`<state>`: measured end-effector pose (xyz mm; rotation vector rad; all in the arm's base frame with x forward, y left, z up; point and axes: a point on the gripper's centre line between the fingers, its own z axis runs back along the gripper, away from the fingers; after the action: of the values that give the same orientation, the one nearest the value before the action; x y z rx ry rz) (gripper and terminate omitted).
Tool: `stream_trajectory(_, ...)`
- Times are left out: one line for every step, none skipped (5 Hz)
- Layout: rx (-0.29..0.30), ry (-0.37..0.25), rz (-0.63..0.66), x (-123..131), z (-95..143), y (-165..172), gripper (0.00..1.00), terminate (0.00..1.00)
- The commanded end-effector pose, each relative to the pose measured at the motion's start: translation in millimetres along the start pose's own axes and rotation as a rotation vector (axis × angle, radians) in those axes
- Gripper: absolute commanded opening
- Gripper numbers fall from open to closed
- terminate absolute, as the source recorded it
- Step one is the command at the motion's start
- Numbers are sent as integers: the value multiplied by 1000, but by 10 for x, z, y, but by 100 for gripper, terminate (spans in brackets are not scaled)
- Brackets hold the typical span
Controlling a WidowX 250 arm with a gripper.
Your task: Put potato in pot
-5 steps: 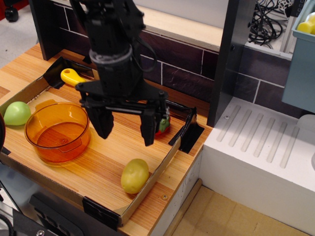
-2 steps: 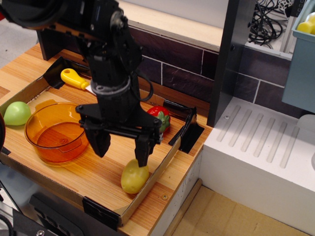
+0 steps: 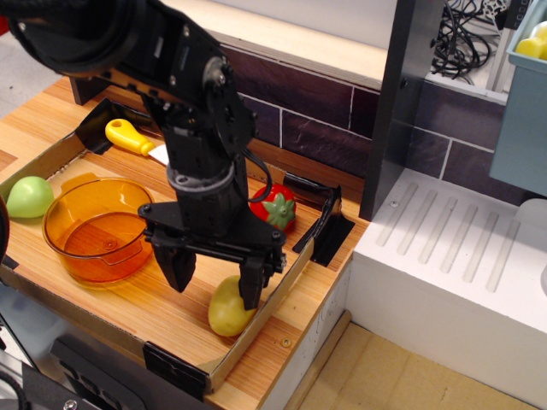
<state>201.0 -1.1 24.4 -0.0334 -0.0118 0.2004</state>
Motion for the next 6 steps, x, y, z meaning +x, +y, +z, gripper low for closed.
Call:
stream_trajectory(9,-5,-5,-39,-57,-29,100,0)
stream_trajectory(17,6,6,-33,-121,-45,100,0)
stream_trajectory(10,3,18,-34,-98,-38,0,0)
stream_trajectory(-3,-38,36,-3,73,-1,0,0)
stream_trajectory(-35,-62,142,106,549,137,0,0)
stream_trajectory(-19,-91,252,245,724,436,0,0)
